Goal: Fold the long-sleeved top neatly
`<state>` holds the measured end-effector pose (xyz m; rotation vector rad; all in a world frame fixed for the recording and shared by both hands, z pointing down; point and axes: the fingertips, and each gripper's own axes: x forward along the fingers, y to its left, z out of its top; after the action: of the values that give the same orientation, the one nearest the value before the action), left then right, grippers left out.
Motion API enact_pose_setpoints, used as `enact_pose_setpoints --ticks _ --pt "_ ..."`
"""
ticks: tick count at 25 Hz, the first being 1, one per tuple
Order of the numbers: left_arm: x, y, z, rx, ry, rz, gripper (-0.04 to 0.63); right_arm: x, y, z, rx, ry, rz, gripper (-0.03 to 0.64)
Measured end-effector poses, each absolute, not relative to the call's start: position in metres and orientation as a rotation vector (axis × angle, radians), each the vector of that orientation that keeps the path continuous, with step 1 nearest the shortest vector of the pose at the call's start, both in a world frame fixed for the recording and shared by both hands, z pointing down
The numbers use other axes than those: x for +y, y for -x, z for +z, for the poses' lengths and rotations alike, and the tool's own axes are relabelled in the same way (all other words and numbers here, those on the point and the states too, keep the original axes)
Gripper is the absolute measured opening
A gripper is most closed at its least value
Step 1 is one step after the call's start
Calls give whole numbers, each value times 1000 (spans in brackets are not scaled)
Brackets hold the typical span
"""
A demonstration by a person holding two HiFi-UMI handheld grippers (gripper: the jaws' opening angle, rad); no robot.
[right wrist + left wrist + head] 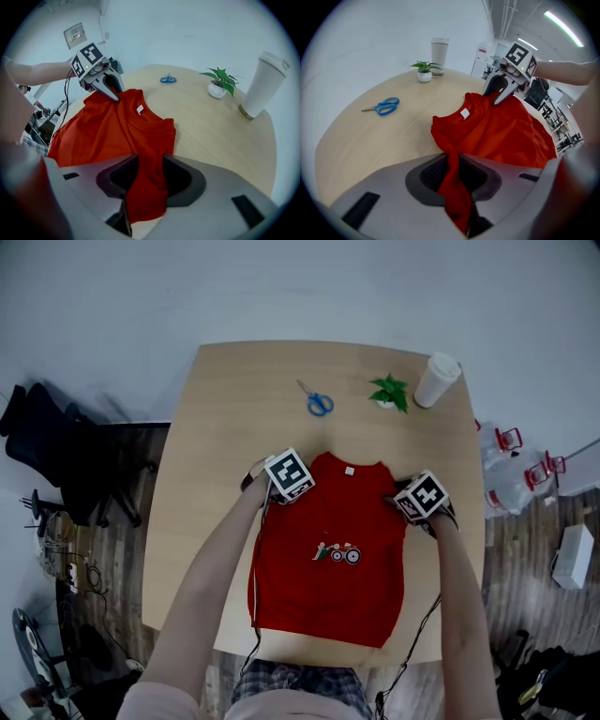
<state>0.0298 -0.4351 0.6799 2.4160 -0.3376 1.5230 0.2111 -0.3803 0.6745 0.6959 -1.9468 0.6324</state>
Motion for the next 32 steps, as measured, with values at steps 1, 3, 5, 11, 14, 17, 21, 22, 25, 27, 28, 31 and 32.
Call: enact_pose_setpoints --ticks 1,3,5,11,14,17,21,22,25,27,28,31,32 --pt "-434 -30 679 -347 -2425 1522 74 -380 -211 674 -1952 -699 638 174" --pt "-433 -30 679 -356 -2438 1528 60 -378 -211 674 -1964 -703 647 122" --pt "-432 -30 679 -359 -2446 1536 55 -377 -210 674 -1973 -702 651 82" --pt "-444 -31 663 -439 -2518 1502 44 -391 -216 662 -1973 -783 556 37" --pt "-468 -36 634 -593 -2621 1441 43 -411 -227 649 -1969 -914 489 35" --pt "-477 -44 604 -685 -2742 1414 43 -425 -232 624 -1977 -1017 399 34" --pt "-463 -39 577 -721 -2854 1374 43 -414 -227 592 -2024 -1027 288 35" --pt "-456 -38 572 -719 -2877 1363 43 -407 -225 586 -2033 -1021 258 35" --pt "-428 -32 557 -712 -2946 1340 44 -380 -218 572 -2046 -994 162 35" --pt "-408 -26 549 -700 -2990 1336 44 -362 -212 564 -2055 -970 100 35" --pt "-398 -23 546 -692 -3014 1338 44 -353 -208 560 -2061 -957 75 35" --pt "-367 -15 536 -667 -3072 1325 44 -323 -197 548 -2084 -926 32 35" --pt "-356 -12 533 -657 -3087 1311 44 -313 -194 545 -2092 -917 25 35"
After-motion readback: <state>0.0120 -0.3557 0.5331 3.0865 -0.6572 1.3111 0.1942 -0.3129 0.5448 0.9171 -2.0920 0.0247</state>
